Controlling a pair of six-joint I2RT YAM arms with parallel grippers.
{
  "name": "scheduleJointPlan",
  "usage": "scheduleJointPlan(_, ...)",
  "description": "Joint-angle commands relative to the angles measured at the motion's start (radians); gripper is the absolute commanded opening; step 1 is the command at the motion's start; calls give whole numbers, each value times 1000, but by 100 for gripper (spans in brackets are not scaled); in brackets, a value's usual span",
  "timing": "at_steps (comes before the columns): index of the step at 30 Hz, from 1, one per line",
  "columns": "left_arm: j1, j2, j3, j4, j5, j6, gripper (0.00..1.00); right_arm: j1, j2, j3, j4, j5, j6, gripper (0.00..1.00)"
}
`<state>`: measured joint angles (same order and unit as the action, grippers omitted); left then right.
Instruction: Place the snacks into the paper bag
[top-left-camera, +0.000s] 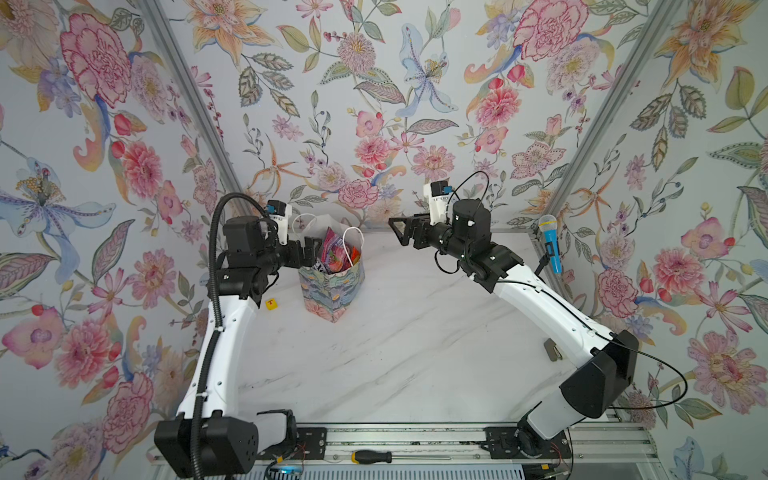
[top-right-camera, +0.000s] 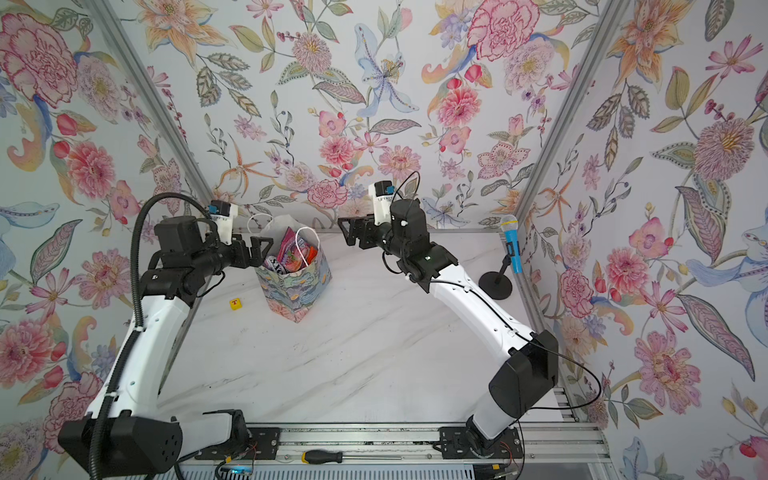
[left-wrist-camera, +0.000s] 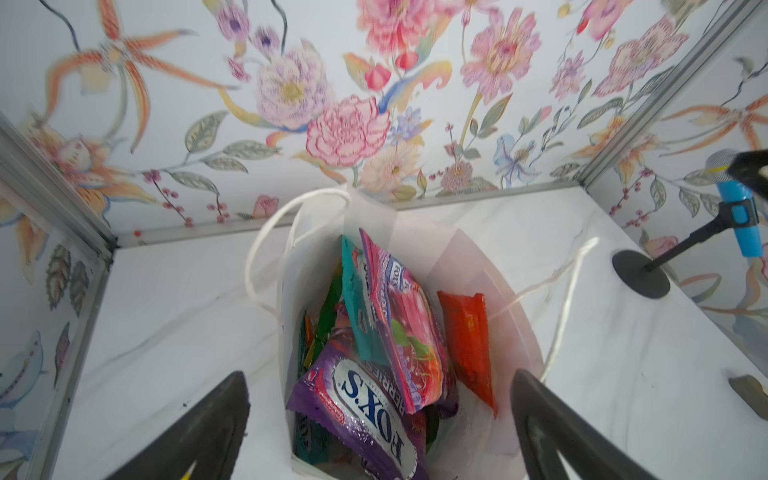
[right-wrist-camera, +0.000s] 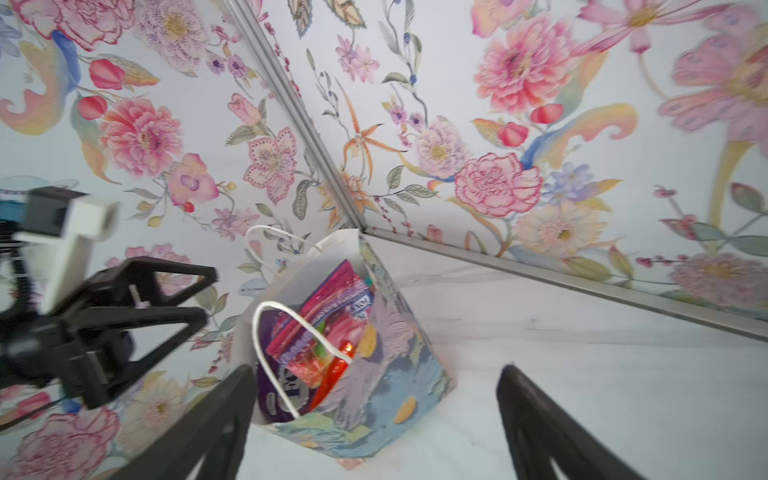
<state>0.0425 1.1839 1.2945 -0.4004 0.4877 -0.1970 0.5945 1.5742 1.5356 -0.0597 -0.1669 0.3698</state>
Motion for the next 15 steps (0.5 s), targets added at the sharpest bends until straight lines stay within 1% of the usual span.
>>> scheduleJointPlan(1, 11, -177, -171, 346, -54, -80, 99, -59, -86, -151, 49, 103, -18, 99)
scheduleJointPlan(3, 11, -294, -334, 521, -102, -105, 99, -96, -145, -266, 55, 161, -45, 99)
scheduleJointPlan(6, 10, -477, -594, 784, -215, -154, 99, -147, -242, -452, 108, 222, -101, 99)
scheduleJointPlan(8, 10, -551, -729, 898, -298, -175, 99, -171, -308, -574, 163, 290, -143, 99)
scheduleJointPlan(9, 9, -571, -775, 921, -338, -183, 99, -181, -341, -638, 200, 320, -167, 99)
scheduleJointPlan(11, 9, -571, -821, 912, -378, -184, 99, -207, -391, -753, 285, 360, -232, 99)
scheduleJointPlan(13, 10, -537, -840, 886, -395, -175, 99, -229, -426, -873, 392, 386, -330, 99)
scheduleJointPlan(15, 9, -503, -864, 883, -427, -180, 99, -249, -444, -972, 499, 406, -384, 99)
